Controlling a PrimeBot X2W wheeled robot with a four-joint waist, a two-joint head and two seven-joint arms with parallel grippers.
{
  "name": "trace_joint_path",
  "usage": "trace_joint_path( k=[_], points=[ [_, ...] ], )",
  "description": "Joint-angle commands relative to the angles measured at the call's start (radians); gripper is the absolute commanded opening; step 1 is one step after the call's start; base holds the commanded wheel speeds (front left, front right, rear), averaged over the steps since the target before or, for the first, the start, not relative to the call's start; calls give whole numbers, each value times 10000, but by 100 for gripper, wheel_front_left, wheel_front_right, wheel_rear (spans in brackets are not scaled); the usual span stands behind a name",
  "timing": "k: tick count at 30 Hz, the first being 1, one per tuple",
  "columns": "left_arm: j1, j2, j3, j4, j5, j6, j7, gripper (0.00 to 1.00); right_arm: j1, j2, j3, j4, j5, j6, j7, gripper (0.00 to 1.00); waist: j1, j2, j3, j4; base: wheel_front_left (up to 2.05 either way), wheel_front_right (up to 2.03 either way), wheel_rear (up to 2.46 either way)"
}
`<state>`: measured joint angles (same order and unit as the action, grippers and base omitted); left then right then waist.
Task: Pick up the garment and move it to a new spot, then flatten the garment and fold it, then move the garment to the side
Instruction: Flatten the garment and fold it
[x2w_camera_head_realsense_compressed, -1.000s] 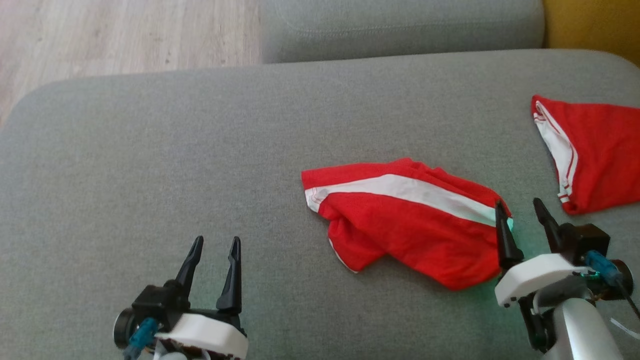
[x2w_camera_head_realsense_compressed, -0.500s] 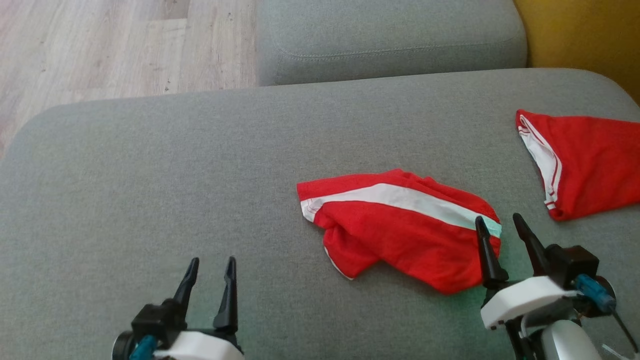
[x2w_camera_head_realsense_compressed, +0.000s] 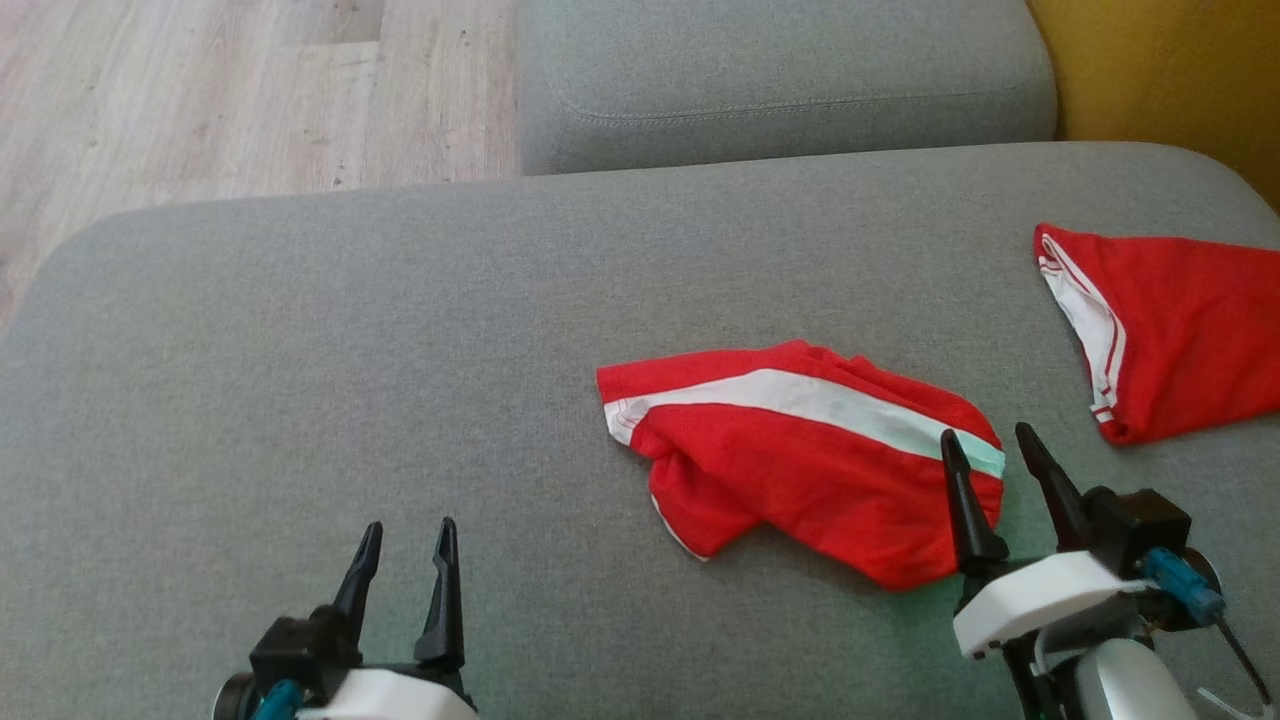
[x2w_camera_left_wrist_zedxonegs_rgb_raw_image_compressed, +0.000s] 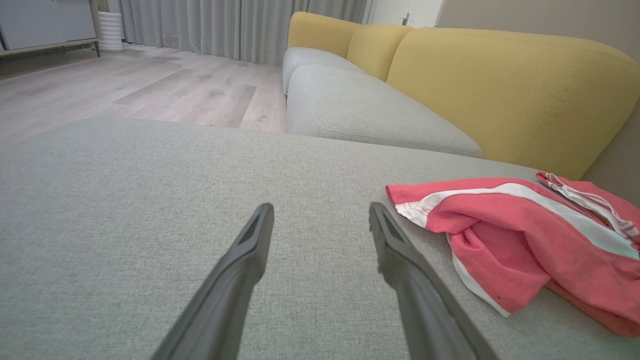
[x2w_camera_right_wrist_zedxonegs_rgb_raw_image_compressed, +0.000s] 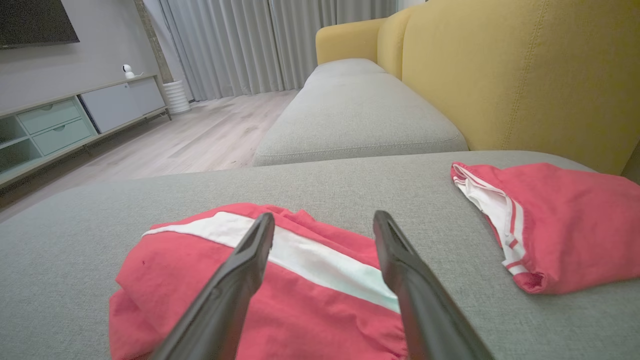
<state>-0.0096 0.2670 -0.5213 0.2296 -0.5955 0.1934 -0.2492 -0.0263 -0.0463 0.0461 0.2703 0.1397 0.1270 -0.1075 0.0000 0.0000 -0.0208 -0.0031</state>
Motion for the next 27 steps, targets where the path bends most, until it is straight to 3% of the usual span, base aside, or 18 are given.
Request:
trace_joint_path(
  k=[1, 16, 27],
  points=[
    [-198, 10, 404, -242, 131, -17, -123, 100, -155, -40, 260, -379, 36, 37, -186, 100, 0, 0, -4, 0, 0, 0, 0],
    [-604, -119, 266, -238, 470, -29, 153, 100, -121, -39, 297, -502, 35, 37, -195, 100, 0, 0, 133, -8, 0, 0, 0],
    [-3191, -1229, -493, 1269, 335, -567, 1848, 100, -642, -39, 467, -795, -46, 37, -94, 100, 0, 0, 1057, -443, 0, 0, 0]
  ],
)
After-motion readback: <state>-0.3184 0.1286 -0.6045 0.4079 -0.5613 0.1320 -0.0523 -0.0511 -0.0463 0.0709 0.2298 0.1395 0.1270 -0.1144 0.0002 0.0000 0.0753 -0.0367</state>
